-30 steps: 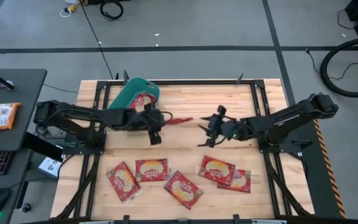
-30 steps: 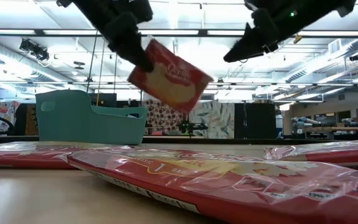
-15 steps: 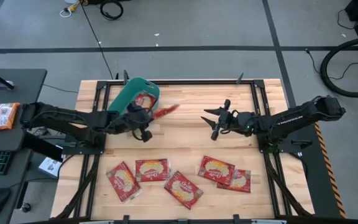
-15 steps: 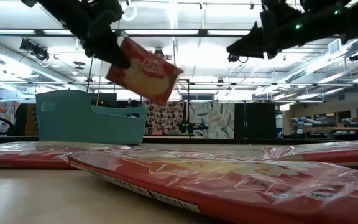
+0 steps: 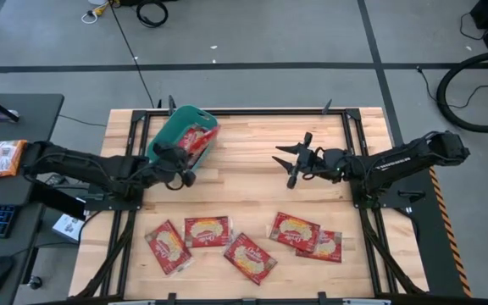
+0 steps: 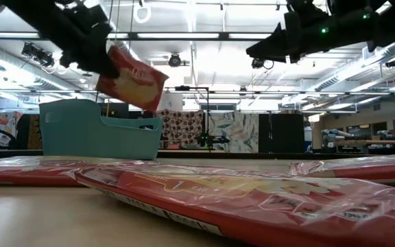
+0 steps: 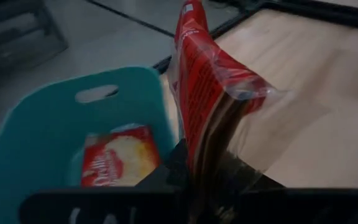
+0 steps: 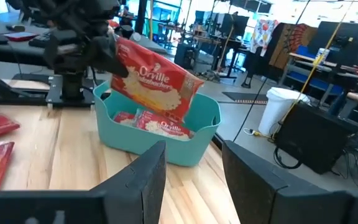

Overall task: Sort popcorn bags into baskets
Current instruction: Put the red popcorn bag into the green bin

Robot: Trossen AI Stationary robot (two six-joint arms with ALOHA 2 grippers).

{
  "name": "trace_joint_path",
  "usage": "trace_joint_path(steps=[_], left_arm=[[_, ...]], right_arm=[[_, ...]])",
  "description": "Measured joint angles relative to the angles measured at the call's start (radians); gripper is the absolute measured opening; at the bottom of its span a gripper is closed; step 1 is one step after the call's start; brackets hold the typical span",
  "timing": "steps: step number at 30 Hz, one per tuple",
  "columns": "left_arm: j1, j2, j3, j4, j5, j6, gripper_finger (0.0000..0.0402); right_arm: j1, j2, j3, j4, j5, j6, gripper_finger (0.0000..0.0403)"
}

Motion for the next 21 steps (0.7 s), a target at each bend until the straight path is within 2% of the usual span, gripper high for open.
trace_joint_path(steps=[4, 11, 16, 21], left_arm=[[0.002, -0.017, -0.026, -0.022, -0.049, -0.050, 0.0037], [0.026, -0.045, -0.099, -0.018, -0.069, -0.127, 0.0037], [0.065, -0.053, -0.145, 0.063, -0.060, -0.152, 0.0037], [0.116, -0.051, -0.151, 0.074, -0.031, -0.179, 0.0041]], right_arm=[[-0.009, 0.002, 0.000, -0.001, -0.014, -0.009, 0.0162], [-0.017, 0.003, 0.000, 0.006, -0.057, -0.013, 0.0162], [-0.016, 0.003, 0.000, 0.006, -0.066, -0.013, 0.0162], [-0.016, 0.003, 0.000, 0.007, -0.066, -0.009, 0.0162]])
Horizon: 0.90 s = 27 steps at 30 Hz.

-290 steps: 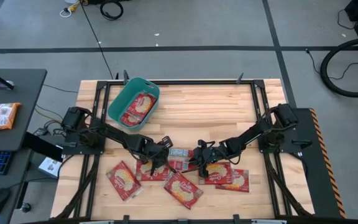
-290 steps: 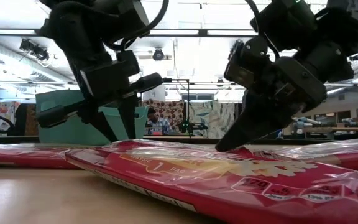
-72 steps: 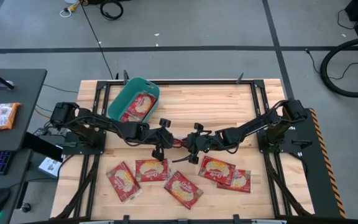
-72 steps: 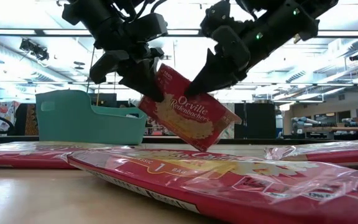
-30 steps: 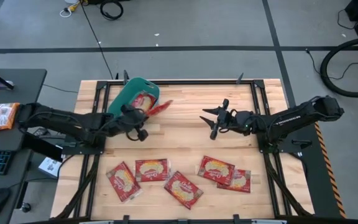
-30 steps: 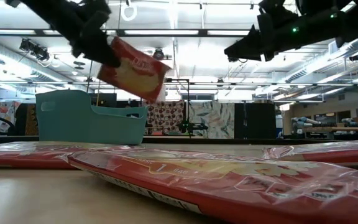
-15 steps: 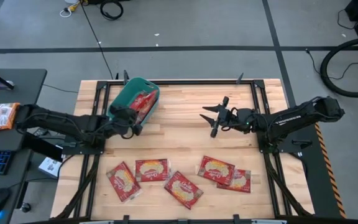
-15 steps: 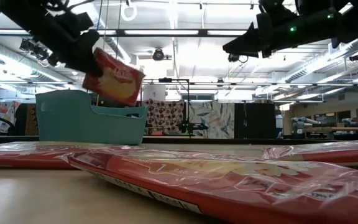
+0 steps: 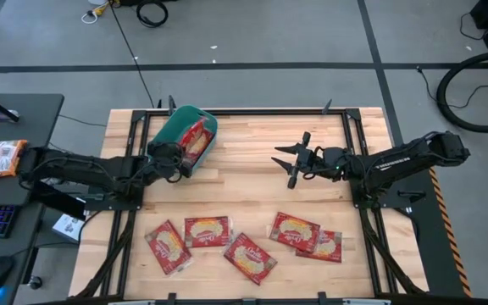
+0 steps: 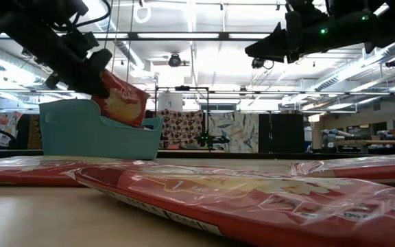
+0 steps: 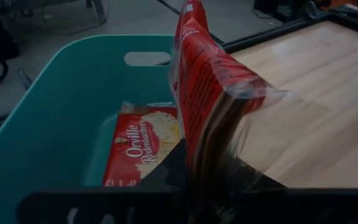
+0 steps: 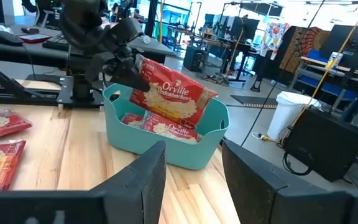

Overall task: Sort popcorn bags into baskets
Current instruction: Put the red popcorn bag into the green bin

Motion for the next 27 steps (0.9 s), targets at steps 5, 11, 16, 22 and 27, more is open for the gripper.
trace_joint_path(steps=[5, 11, 16, 22, 27], left_arm=[[0.032, 0.000, 0.000, -0.002, 0.032, -0.059, 0.0047], [0.059, 0.000, 0.000, -0.008, 0.092, -0.168, 0.0049], [0.083, 0.000, 0.000, -0.039, 0.094, -0.222, 0.0050], [0.131, 0.000, 0.000, -0.088, 0.138, -0.363, 0.0050], [0.154, 0.000, 0.000, -0.087, 0.183, -0.360, 0.0064]], right_arm=[[0.000, 0.000, 0.000, -0.001, 0.000, 0.002, 0.0162], [0.000, 0.000, 0.000, -0.002, 0.000, 0.004, 0.0162], [0.000, 0.000, 0.000, -0.004, 0.000, 0.018, 0.0162], [0.000, 0.000, 0.000, -0.006, 0.000, 0.018, 0.0162], [0.000, 0.000, 0.000, -0.008, 0.000, 0.018, 0.0162]])
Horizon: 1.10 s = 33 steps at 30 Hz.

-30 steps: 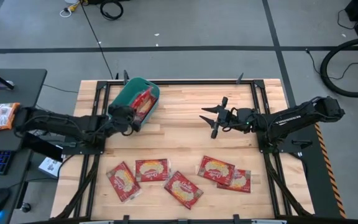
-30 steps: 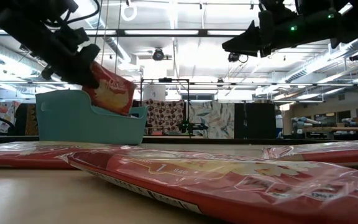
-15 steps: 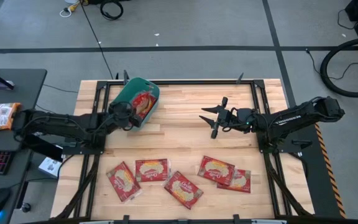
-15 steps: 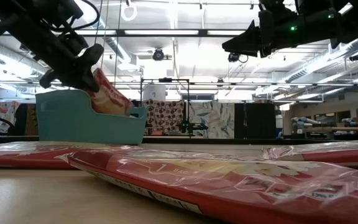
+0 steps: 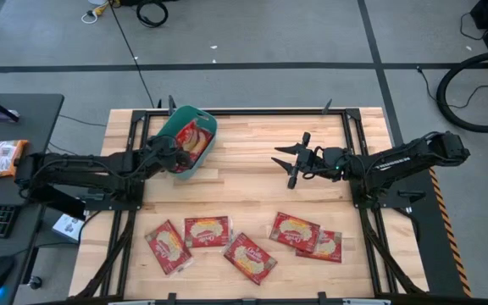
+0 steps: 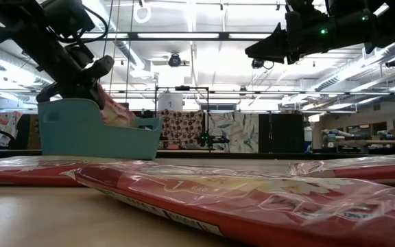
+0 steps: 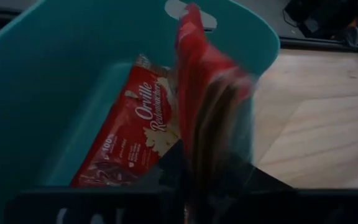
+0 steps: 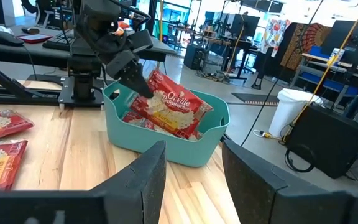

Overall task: Sort popcorn bags into baskets
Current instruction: Put the red popcorn bag into the green bin

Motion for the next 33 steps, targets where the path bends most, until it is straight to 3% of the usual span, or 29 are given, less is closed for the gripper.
trace_joint_path(steps=[11, 17, 24, 27, 30, 33], left_arm=[[0.000, 0.000, 0.008, -0.014, -0.034, 0.037, 0.0157], [0.000, -0.003, 0.008, -0.010, -0.098, 0.079, 0.0174], [-0.013, -0.002, 0.073, 0.019, -0.093, 0.379, 0.0174], [-0.038, -0.002, 0.128, 0.084, 0.041, 0.635, 0.0174], [-0.068, -0.002, 0.163, 0.132, 0.348, 0.838, 0.0174], [-0.109, 0.002, 0.166, 0.156, 0.603, 0.933, 0.0174]], right_arm=[[0.005, 0.000, 0.000, -0.009, 0.000, 0.000, 0.0162], [0.005, 0.000, 0.000, -0.010, -0.001, 0.004, 0.0162], [0.006, 0.000, 0.000, -0.016, -0.001, 0.008, 0.0162], [0.009, 0.000, 0.000, -0.016, 0.000, 0.008, 0.0162], [0.014, 0.000, 0.000, -0.016, -0.002, 0.008, 0.0162], [0.016, 0.000, 0.000, -0.016, -0.002, 0.008, 0.0162]])
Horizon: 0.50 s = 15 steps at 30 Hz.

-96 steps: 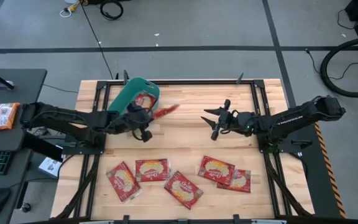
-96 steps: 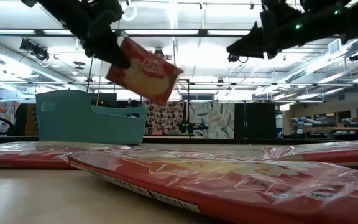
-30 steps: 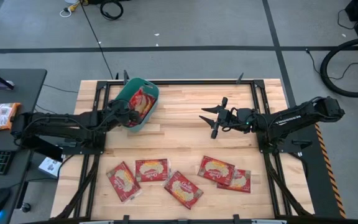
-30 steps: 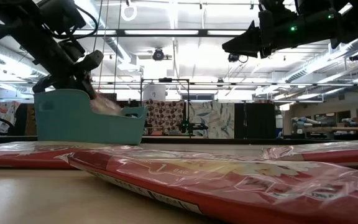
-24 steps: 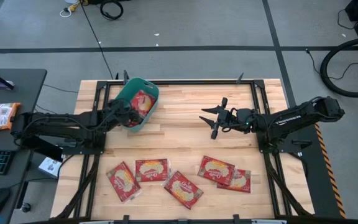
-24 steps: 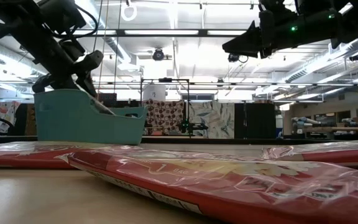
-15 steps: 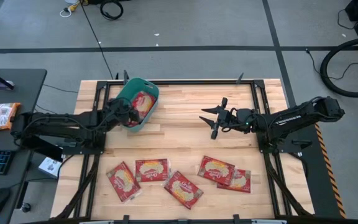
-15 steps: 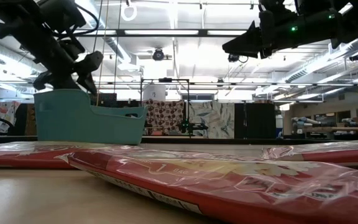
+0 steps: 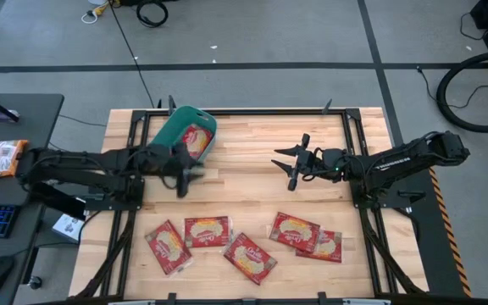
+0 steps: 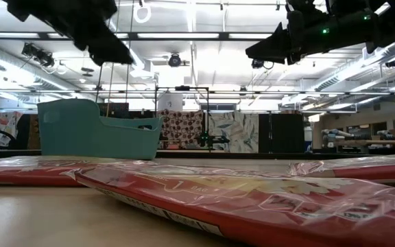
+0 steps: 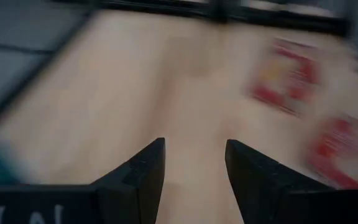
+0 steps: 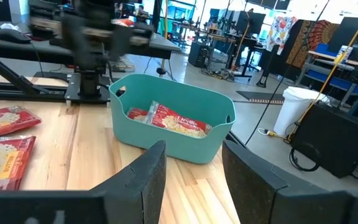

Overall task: Sort popcorn bags into baskets
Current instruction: Put the red popcorn bag into the green bin

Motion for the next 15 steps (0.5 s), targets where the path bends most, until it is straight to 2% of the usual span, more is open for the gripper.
trace_joint_path(steps=[2, 4, 15], left_arm=[[-0.041, 0.000, 0.000, -0.019, 0.098, 0.016, 0.0174], [-0.088, 0.009, 0.000, -0.038, 0.146, 0.002, 0.0174], [-0.320, 0.190, 0.024, -0.076, 0.095, -0.162, 0.0173]], right_arm=[[0.000, 0.000, 0.000, 0.000, -0.001, 0.000, 0.0162], [0.000, 0.000, 0.000, -0.001, -0.001, 0.000, 0.0162], [0.000, 0.000, 0.000, -0.001, -0.001, 0.000, 0.0162]])
